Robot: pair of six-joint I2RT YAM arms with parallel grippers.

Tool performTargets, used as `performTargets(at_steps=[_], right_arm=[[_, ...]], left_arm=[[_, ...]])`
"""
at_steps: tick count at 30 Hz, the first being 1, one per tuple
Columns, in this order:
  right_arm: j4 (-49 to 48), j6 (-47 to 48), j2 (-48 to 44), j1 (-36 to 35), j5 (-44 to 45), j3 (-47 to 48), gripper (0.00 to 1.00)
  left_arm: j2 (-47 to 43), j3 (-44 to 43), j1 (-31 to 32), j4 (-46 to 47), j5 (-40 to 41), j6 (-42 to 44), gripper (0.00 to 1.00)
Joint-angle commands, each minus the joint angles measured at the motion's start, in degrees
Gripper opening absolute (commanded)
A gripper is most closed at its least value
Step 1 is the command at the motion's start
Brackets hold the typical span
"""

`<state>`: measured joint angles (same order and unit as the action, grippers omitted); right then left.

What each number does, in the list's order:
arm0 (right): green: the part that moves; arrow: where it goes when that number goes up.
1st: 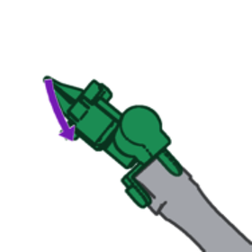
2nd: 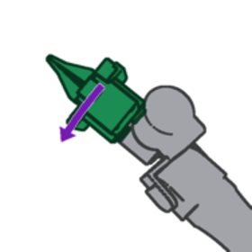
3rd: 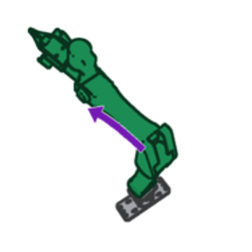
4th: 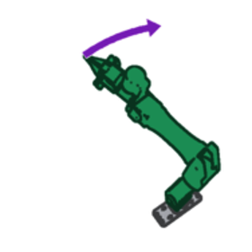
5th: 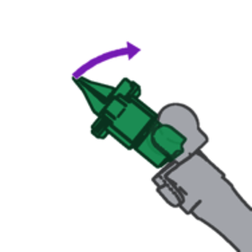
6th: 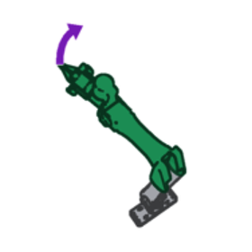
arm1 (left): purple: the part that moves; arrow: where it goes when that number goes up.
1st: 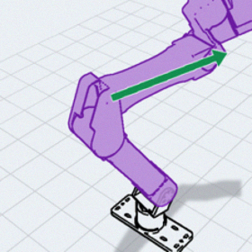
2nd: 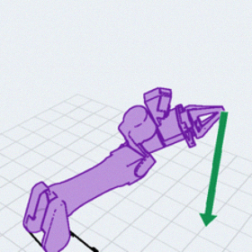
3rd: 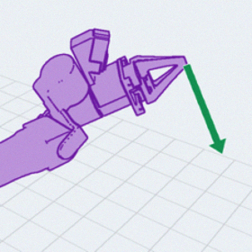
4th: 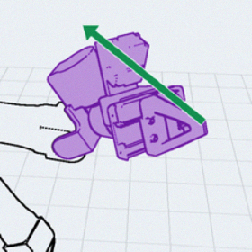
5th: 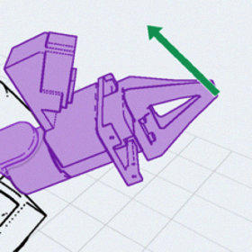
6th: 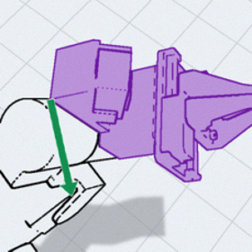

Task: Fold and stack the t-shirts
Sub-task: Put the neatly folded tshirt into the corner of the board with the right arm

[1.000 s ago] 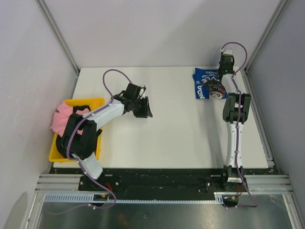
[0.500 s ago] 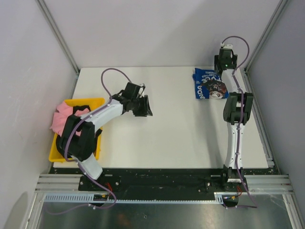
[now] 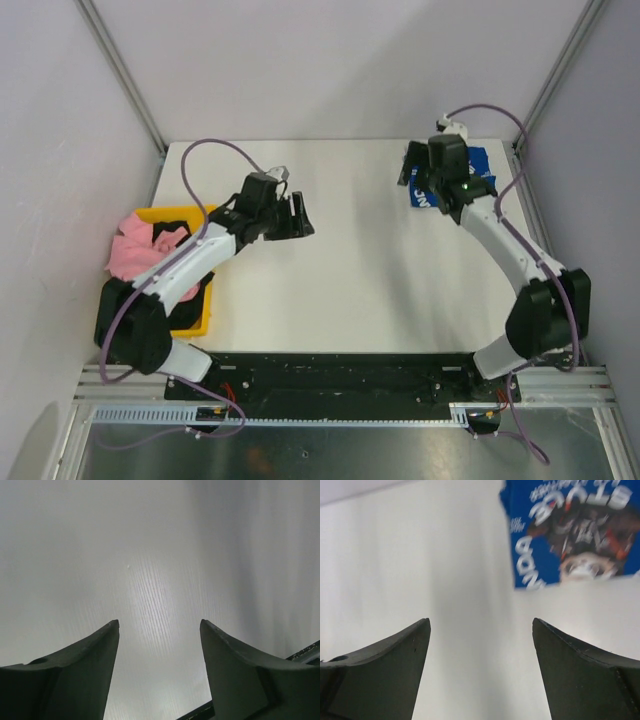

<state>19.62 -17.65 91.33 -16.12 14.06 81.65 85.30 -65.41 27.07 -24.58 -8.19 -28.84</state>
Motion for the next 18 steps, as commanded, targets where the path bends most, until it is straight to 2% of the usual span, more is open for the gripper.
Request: performTargets(at_steps=[1,3,5,10,18], right_arm=[[3.13,-10.27,-9.45,-5.02,-1.02,-10.04,0.88],[3.28,-12.31,-14.13,-6.98,-2.17,-14.81,0.88],[3.27,-13.92,-18.55,-8.05,-3.03,-19.17,0.89],[4.06,-15.29,-26.21,-8.78,-3.74,-25.51,0.96],[5.02,-15.7,-27.27,-8.73,-4.15,-26.19,0.99]], left_arm=[[-8.57,4.48,0.92,1.02,5.06,1.78,0.76],[-11.36,6.82,1.44,1.2,5.93,1.62,0.9],[-14.17,9.03,2.01,1.4,6.35,1.47,0.97],[-20.9,13.56,3.33,1.43,9.59,1.62,0.99],[-23.91,14.85,3.42,1.31,12.08,2.26,0.99]])
